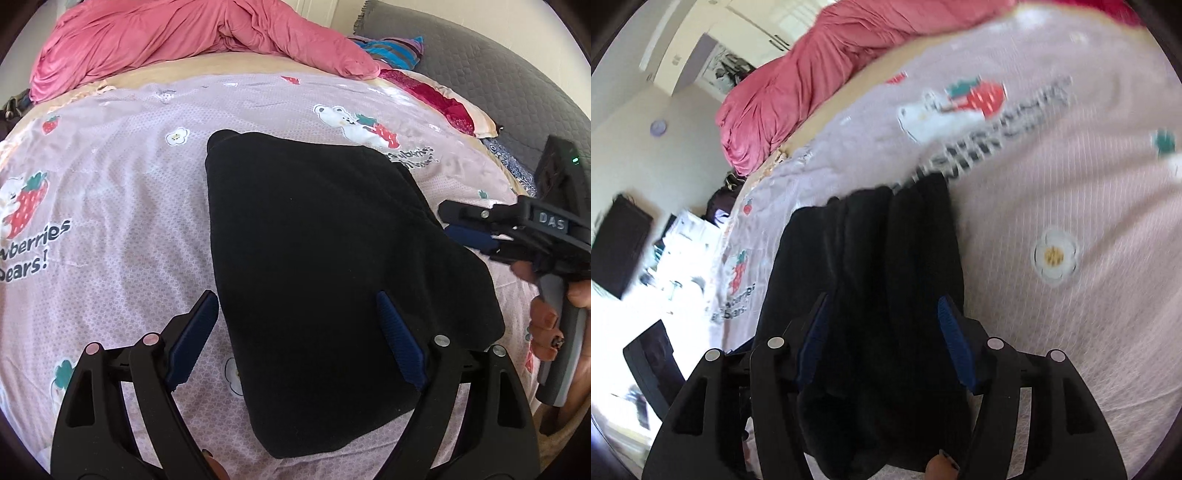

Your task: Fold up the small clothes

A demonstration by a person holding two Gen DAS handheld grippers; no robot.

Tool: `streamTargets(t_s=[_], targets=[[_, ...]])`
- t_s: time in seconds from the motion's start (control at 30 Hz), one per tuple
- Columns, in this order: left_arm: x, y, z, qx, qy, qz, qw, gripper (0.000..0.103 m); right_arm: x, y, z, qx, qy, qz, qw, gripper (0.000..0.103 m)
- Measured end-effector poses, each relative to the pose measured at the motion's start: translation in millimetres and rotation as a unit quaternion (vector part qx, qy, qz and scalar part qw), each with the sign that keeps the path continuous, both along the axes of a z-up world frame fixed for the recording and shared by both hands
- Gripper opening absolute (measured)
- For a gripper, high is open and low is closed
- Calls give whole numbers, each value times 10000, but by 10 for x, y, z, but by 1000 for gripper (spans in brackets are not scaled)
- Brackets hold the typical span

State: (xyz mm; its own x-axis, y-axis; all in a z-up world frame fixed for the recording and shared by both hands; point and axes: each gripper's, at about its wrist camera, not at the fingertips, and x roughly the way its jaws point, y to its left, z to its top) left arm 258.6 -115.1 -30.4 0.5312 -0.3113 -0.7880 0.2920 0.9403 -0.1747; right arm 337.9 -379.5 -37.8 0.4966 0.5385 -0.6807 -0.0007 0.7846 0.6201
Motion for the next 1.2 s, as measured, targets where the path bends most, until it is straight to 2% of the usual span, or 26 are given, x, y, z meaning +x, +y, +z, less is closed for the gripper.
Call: streamTargets(t_s=[0.1, 0.27, 0.4, 0.5, 0.53, 0.57, 0.6, 0.67, 0.83, 0.93, 1.0, 1.1, 1.2], targets=[[-12, 7, -2, -20, 23, -4, 10000, 79, 18, 22, -60, 346, 88, 74, 9993, 59], [-31, 36, -1, -55, 37, -7, 10000, 80, 9, 73, 21, 695, -40, 172, 9974, 59], [-36, 34, -1, -55, 47, -1, 10000, 80, 58, 165, -45, 421, 116, 220, 9988, 59], [-42, 36, 5, -43, 43, 16, 10000, 81, 101, 171, -84, 514, 149, 216, 9983, 59], [-44, 30, 9, -35, 39, 20, 10000, 81, 114, 179, -75, 527, 107, 233, 9983, 56], [-44, 23, 11, -24, 34, 23, 10000, 81, 124, 196, -68, 519, 66, 271, 9983, 46], [-41, 19, 16, -4, 30, 32, 10000, 81, 134, 238, -45, 439, -7, 356, 9984, 34], [-30, 13, 26, 26, 21, 49, 10000, 81, 129, 309, -5, 222, -160, 434, 9987, 25], [-18, 5, 99, 6, -2, 42, 10000, 81, -15, 461, 395, -402, -1045, 594, 9919, 21], [-5, -27, 157, -273, 112, -51, 9996, 81, -88, 499, 587, -947, -1393, 591, 9839, 20], [1, -69, 145, -280, 204, -94, 9994, 82, -75, 469, 565, -1131, -1377, 566, 9824, 20], [-4, -180, 70, -56, 264, -158, 9995, 85, 2, 395, 346, -1297, -1040, 501, 9848, 20], [-30, -235, 20, 78, 242, -192, 9995, 87, 53, 326, 109, -1226, -662, 433, 9893, 20]])
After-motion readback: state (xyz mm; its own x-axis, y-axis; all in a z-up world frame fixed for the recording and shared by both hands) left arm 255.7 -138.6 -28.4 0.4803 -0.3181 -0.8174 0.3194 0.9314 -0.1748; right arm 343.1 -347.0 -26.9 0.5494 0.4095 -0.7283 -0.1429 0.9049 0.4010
